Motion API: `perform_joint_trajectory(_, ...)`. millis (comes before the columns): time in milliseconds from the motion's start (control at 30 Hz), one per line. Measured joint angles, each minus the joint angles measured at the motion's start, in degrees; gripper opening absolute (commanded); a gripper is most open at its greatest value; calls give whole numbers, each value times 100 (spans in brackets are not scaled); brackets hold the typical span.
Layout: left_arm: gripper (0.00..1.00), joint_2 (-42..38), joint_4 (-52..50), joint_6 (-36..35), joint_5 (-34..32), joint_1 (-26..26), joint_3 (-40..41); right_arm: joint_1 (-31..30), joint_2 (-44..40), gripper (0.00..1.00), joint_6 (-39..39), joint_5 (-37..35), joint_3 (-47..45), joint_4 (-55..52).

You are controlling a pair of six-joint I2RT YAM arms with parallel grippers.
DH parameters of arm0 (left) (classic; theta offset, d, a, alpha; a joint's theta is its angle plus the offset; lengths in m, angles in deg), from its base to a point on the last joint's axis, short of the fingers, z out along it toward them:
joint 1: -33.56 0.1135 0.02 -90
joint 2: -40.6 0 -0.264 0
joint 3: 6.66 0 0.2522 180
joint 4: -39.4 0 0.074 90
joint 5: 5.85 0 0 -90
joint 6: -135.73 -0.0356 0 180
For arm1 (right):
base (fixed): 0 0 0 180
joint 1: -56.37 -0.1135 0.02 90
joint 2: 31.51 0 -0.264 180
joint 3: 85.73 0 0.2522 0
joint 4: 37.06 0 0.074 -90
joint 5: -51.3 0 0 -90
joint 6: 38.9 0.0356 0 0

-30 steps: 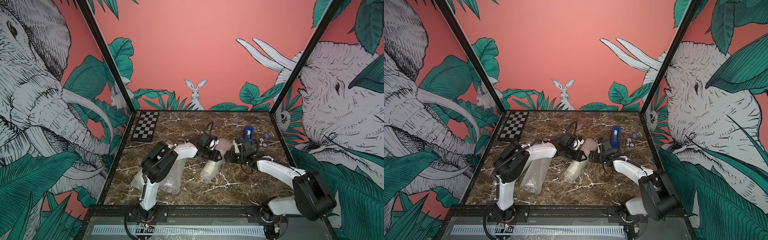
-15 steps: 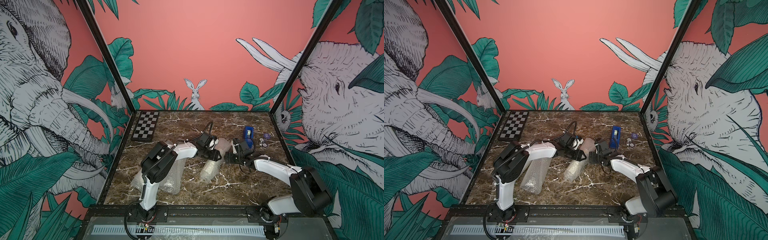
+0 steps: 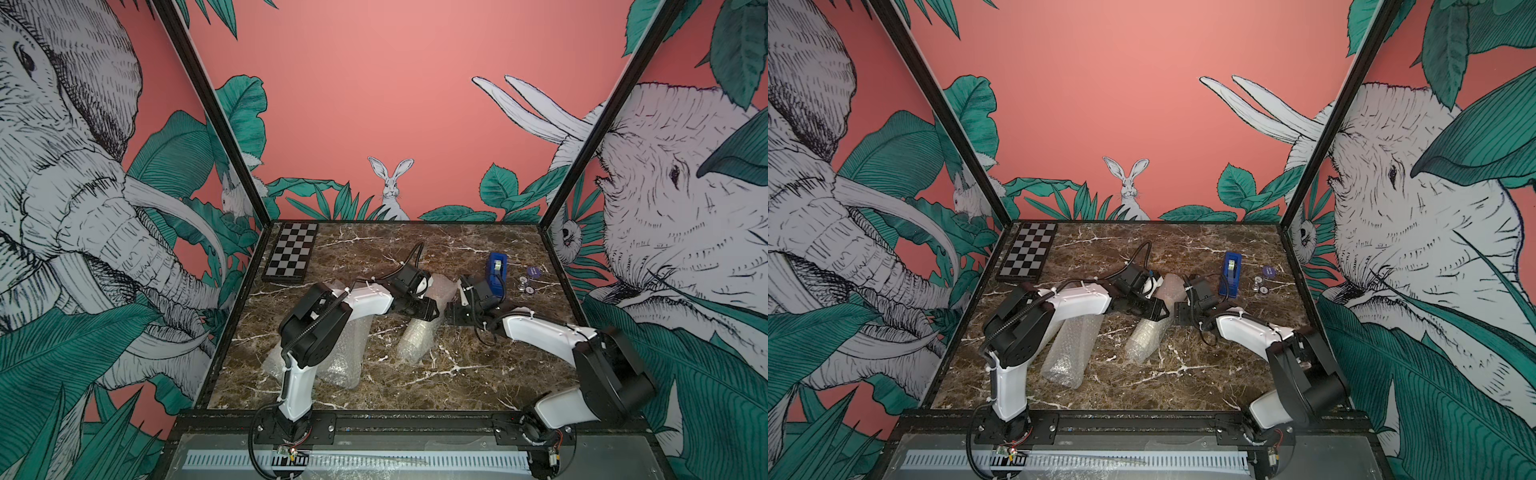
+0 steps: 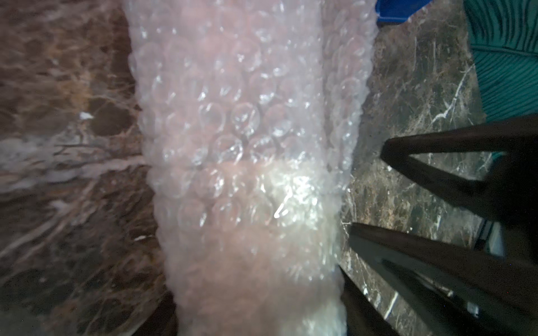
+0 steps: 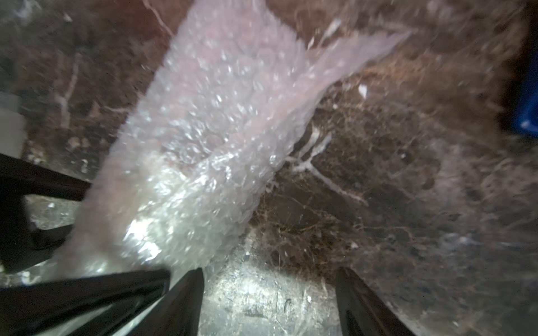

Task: Wrap vases in bubble wrap
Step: Move the wrapped vase to the center of the board.

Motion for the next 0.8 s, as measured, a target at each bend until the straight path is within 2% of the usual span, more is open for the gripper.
perform_joint_trajectory(233,23,-289,-251,188,-588,522,205,295,-1482,80,-422,-428,-455,-81)
perform_joint_trajectory(333,30,-299,-350,302,-870,763,155,503,-1919,81,-518,-568,-758,-120)
perform_joint_trajectory(433,47,-280,-557,380,-1141,861,-55,649,-2122,85,-549,-671,-966,-149)
perform_joint_trajectory(633,99,-271,-911,387,-1467,820,-516,831,-2181,96,-564,-931,-1010,-278)
perform_joint_trajectory(800,100,-597,-1362,173,-1781,866,-708,988,-2343,99,-588,-1259,-988,-461)
